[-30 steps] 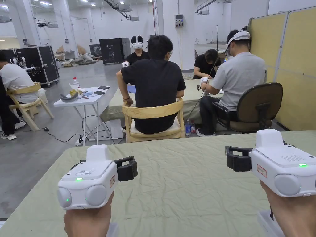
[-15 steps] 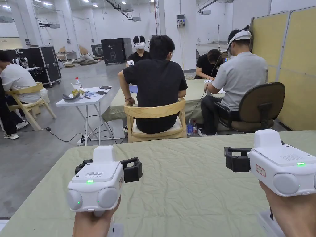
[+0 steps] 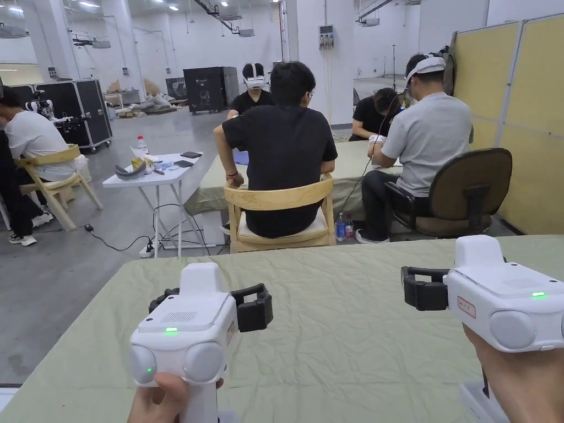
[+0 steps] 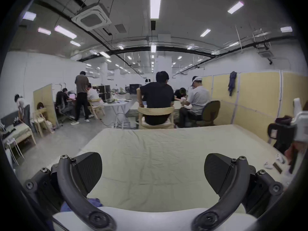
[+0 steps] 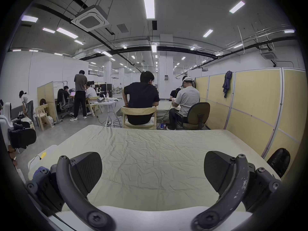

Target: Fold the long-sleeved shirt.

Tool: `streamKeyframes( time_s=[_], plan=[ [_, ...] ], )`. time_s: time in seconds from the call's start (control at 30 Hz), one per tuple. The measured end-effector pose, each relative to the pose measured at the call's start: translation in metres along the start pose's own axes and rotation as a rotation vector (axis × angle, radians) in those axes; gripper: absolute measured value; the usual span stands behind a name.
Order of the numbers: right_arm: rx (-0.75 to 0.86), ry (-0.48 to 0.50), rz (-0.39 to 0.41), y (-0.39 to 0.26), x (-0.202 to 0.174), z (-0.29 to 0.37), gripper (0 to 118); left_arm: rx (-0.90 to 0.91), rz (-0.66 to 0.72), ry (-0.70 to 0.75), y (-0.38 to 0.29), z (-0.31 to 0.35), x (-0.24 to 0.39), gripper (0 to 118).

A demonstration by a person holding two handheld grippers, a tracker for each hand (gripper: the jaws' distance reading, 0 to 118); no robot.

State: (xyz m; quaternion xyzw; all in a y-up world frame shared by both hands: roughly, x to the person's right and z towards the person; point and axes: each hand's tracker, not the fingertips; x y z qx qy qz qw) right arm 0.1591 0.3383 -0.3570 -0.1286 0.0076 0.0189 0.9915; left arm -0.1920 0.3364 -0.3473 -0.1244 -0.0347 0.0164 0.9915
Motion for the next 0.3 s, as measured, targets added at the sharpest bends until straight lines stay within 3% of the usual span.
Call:
streamKeyframes(
  time_s=[0.3],
  plan=[
    [-0.002, 0.002, 0.008, -0.0012, -0.0008, 0.0028, 118, 0.057, -0.053, 0.040, 0.0025, 0.0049, 0.0028, 118]
  ],
)
